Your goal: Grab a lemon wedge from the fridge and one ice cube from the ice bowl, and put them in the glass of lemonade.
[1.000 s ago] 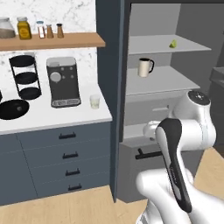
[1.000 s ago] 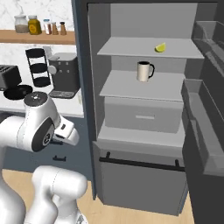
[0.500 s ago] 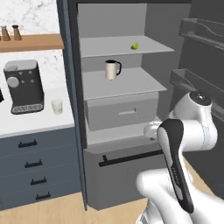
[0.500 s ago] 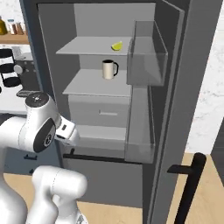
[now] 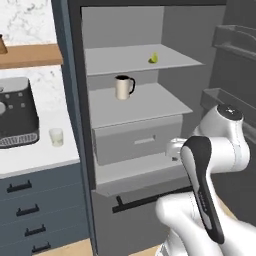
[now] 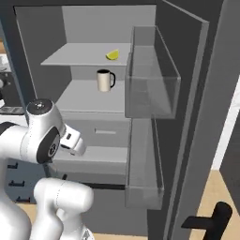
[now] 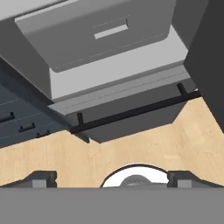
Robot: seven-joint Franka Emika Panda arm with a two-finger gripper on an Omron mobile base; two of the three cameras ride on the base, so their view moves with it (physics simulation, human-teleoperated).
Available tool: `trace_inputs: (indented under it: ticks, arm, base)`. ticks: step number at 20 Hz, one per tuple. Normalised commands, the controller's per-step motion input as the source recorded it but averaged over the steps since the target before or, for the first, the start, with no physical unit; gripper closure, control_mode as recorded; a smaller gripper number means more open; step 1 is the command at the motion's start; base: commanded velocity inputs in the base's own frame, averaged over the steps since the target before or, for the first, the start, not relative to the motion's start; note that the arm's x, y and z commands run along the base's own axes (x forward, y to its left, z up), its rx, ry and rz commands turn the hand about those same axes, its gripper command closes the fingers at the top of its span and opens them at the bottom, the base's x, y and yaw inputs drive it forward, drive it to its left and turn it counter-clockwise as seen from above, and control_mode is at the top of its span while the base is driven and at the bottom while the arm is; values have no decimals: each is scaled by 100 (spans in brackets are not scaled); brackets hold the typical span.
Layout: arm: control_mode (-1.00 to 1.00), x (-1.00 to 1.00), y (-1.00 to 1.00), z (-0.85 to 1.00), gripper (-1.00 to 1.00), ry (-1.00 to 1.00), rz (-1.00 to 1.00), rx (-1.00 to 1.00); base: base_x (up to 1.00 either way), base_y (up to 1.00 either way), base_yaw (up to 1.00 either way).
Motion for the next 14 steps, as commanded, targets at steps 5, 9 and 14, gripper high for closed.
trace_inputs:
  ticks: [5, 9, 14]
  arm:
    - [100, 0, 0, 0, -100, 0, 0, 0]
    - [100, 0, 0, 0, -100, 0, 0, 0]
    - [-100, 15, 0, 0, -100, 0, 0, 0]
  base:
    - [86, 25, -16]
    - [76, 22, -15]
    - [9, 1, -1]
